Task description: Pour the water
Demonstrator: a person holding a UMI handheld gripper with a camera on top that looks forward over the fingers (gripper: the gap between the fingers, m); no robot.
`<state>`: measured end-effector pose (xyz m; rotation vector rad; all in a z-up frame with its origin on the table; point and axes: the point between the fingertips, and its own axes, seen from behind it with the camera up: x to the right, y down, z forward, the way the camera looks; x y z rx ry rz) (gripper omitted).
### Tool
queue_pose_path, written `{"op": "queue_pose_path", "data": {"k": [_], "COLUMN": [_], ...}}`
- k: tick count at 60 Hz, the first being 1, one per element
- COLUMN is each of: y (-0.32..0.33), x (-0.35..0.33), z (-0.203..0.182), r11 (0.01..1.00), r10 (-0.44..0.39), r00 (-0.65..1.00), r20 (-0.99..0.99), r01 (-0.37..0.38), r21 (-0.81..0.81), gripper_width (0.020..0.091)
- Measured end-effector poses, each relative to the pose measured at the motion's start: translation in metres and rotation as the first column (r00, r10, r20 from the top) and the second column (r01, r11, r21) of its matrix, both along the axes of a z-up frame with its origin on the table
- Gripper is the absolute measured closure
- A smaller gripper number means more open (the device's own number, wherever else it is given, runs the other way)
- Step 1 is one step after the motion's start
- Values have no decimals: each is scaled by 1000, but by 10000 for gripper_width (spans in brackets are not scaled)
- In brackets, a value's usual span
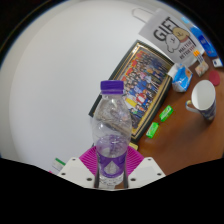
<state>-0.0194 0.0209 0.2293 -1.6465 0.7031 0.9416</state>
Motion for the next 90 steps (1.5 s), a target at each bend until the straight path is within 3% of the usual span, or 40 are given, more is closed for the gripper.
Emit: {"op": "queue_pose_path", "data": {"k": [7,23,31,41,51,60,66,73,81,90], "y": [3,8,9,5,2,5,6,8,8,4], "x": [39,95,109,107,129,193,240,304,370,410], "z": [11,-4,-22,-34,-29,6,28,28,-19,-81], "r11": [1000,998,995,989,988,996,995,987,981,978], "r10": [-22,-58,-84,-93,-56,-56,-97,-149,-137,-67], "r00": [948,680,567,610,875,996,908,712,523,470], "r20": [-319,-731,-819,-787,-481,72,407,686,841,880], "r01": [20,24,8,-38,-21,60,99,144,190,206], "r21": [-10,-57,-97,-146,-154,-64,15,66,42,-36], "gripper_width": [783,783,784,781,783,781,783,783,785,784]}}
